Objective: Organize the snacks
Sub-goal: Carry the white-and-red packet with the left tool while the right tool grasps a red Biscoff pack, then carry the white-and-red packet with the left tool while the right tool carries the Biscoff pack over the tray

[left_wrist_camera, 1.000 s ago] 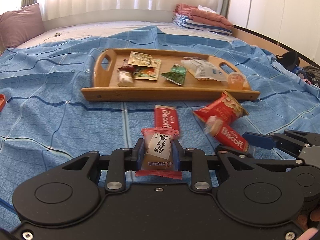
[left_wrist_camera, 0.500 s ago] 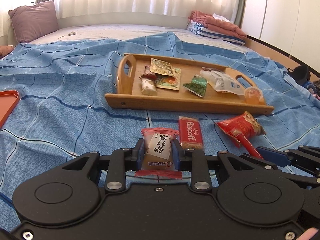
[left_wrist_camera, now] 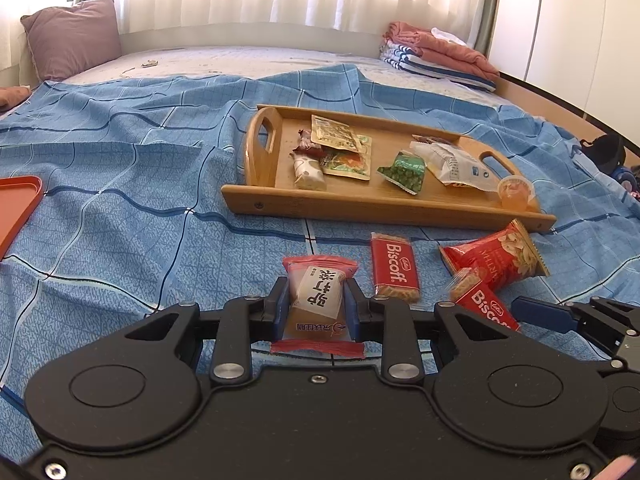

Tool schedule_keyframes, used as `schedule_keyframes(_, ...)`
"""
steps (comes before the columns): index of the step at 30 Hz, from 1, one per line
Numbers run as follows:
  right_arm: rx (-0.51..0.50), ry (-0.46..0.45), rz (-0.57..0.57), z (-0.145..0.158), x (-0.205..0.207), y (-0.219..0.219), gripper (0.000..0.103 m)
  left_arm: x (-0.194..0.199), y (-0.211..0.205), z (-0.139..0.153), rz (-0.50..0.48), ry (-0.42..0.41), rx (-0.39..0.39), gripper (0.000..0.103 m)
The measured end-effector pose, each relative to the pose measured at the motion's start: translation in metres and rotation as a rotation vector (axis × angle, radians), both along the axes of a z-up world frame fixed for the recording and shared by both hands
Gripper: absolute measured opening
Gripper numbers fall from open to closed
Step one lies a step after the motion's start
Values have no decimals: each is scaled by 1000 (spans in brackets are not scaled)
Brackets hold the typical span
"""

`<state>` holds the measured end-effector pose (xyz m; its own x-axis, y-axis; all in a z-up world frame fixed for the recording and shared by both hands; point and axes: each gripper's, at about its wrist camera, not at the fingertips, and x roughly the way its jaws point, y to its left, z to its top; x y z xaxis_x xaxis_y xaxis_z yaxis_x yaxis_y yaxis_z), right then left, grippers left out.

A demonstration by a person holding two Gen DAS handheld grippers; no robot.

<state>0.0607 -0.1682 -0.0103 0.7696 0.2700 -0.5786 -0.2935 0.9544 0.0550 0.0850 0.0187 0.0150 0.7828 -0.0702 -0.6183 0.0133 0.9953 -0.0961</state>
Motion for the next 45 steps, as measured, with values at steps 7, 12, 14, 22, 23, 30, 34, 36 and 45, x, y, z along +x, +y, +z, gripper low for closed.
schedule_keyframes(7,-7,5,7,2,6,14,37,2,1,0,6,-1,-4,27)
schedule_keyframes(12,-9,-38,38,15,-3,22,37,6,4,5,12,-18,-5,27)
schedule_keyframes(14,-6,-47,39,22,-3,23,37,8,5,8,16,-22,-6,27)
schedule_keyframes(22,27,-85,-17,57,22,17,37,29,8,34,11,-77,-30,27)
schedule_keyframes(23,23,-93,-27,61,28,16,37,35,9,39,13,-88,-41,27)
schedule_keyframes(30,44,-83,-96,92,93,0,37,89,7,70,-16,-128,-71,27)
schedule_keyframes(34,111,-24,-103,96,141,-12,37,134,4,68,-39,-51,-130,27)
schedule_keyframes(36,90,-1,-120,93,165,-11,37,156,5,60,-25,-10,-157,27)
schedule_keyframes(45,16,119,-151,58,233,-1,37,207,-10,19,12,45,-107,27)
